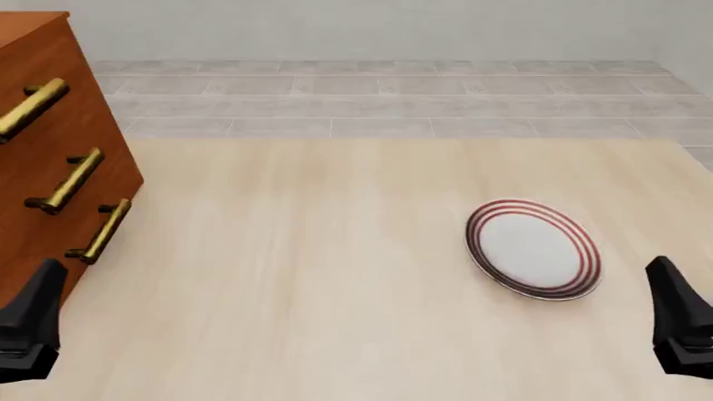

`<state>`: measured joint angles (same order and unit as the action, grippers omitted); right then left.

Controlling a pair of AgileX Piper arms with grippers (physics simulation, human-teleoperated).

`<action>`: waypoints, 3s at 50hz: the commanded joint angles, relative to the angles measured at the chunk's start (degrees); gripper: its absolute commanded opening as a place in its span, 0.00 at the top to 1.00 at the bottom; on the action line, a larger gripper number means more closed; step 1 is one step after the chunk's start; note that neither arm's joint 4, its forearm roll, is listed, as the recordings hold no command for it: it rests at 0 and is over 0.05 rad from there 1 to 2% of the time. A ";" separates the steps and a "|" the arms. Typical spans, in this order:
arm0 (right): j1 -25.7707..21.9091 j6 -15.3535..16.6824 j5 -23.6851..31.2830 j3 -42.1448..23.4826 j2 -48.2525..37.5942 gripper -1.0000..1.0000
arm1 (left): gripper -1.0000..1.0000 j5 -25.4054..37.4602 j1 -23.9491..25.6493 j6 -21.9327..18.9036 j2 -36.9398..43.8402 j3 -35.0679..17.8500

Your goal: Put the bowl on top of the cabinet.

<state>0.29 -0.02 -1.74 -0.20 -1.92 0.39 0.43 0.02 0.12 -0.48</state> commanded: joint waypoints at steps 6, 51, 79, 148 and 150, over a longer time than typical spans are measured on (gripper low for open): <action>-0.29 0.02 1.73 -0.04 1.60 0.00 | 0.00 -0.47 -0.43 -0.01 0.25 0.25; 0.02 7.51 27.18 -27.46 -15.41 0.00 | 0.00 -0.74 -0.36 -0.09 0.43 0.38; 9.17 19.53 48.12 -41.61 -22.69 0.00 | 0.00 -0.51 -0.31 -0.20 0.16 0.31; 29.74 28.91 28.13 -28.54 -45.54 0.00 | 0.00 -0.45 -0.25 -0.20 0.24 0.19; 29.96 28.92 27.69 -28.37 -45.78 0.00 | 0.00 -0.29 -0.25 -0.20 0.17 0.09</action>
<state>28.91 28.45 30.40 -31.73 -44.81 0.08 0.18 -0.17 0.28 -0.34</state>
